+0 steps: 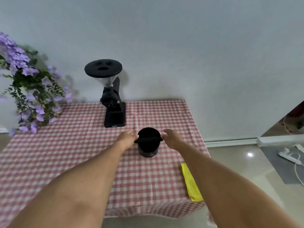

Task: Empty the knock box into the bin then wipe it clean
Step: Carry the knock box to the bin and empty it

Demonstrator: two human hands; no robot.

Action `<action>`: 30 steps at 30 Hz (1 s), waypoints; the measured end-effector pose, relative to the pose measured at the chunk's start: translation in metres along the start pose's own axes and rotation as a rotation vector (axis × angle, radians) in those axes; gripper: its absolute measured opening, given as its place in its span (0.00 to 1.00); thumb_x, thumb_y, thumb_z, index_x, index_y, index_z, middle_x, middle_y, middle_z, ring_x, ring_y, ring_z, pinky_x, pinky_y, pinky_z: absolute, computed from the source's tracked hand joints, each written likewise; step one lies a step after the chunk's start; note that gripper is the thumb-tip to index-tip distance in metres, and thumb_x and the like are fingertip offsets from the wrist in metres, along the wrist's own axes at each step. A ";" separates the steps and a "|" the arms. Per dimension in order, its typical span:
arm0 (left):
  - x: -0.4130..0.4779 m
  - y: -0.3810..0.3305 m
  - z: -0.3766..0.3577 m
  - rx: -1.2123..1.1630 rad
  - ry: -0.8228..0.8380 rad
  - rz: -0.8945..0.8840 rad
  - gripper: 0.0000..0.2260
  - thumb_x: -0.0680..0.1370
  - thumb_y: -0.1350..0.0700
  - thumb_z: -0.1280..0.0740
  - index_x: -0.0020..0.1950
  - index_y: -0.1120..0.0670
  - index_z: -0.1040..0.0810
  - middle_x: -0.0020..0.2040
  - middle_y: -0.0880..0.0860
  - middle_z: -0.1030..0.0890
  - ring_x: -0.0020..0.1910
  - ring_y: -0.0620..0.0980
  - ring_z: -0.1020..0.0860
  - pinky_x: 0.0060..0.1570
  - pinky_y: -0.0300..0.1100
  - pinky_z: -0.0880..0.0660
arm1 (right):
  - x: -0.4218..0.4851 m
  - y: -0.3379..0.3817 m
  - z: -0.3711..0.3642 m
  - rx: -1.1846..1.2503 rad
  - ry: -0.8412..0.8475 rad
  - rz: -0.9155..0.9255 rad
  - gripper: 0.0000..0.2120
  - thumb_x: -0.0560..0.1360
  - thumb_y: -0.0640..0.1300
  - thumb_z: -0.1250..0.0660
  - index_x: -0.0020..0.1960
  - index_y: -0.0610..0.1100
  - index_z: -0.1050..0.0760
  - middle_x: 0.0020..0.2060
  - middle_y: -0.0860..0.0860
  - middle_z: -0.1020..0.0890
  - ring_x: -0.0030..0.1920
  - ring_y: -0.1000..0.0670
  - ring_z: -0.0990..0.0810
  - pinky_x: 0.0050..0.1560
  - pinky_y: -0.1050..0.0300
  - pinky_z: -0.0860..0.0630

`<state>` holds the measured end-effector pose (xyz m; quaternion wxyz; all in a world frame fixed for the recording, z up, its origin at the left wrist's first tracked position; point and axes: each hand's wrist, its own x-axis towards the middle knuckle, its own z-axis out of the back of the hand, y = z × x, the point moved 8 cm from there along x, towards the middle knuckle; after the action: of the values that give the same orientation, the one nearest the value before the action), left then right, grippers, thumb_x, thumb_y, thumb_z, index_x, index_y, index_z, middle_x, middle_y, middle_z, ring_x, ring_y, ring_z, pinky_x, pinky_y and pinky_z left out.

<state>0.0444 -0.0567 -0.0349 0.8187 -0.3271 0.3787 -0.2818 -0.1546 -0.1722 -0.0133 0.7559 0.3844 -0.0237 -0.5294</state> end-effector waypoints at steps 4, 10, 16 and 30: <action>0.006 0.023 -0.004 -0.170 -0.052 0.061 0.21 0.79 0.52 0.29 0.71 0.54 0.24 0.69 0.54 0.22 0.65 0.55 0.23 0.64 0.47 0.26 | 0.004 -0.008 -0.017 0.056 0.012 -0.008 0.22 0.84 0.46 0.41 0.77 0.46 0.37 0.72 0.44 0.28 0.66 0.42 0.25 0.53 0.56 0.25; 0.015 0.033 -0.016 -0.352 -0.034 0.099 0.17 0.77 0.59 0.27 0.66 0.57 0.20 0.50 0.53 0.14 0.50 0.53 0.15 0.55 0.53 0.18 | 0.010 -0.013 -0.026 0.082 -0.044 0.003 0.16 0.83 0.41 0.41 0.68 0.46 0.25 0.47 0.48 0.18 0.34 0.53 0.24 0.29 0.62 0.31; 0.010 0.026 -0.015 -0.378 -0.037 0.109 0.16 0.77 0.62 0.28 0.65 0.60 0.21 0.47 0.54 0.15 0.49 0.53 0.15 0.51 0.47 0.17 | 0.009 -0.015 -0.022 0.134 -0.083 -0.044 0.11 0.82 0.39 0.40 0.57 0.42 0.19 0.34 0.50 0.22 0.29 0.53 0.28 0.27 0.60 0.33; -0.031 -0.045 -0.013 -0.337 0.069 -0.005 0.15 0.75 0.60 0.24 0.60 0.60 0.20 0.45 0.56 0.15 0.42 0.51 0.15 0.43 0.45 0.17 | -0.048 -0.013 0.040 0.312 -0.187 -0.083 0.12 0.79 0.33 0.39 0.56 0.39 0.18 0.36 0.45 0.22 0.39 0.47 0.25 0.41 0.52 0.27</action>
<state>0.0070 -0.0674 0.0053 0.7380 -0.4510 0.4476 -0.2273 -0.2034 -0.1571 0.0247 0.6593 0.4467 -0.1596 -0.5833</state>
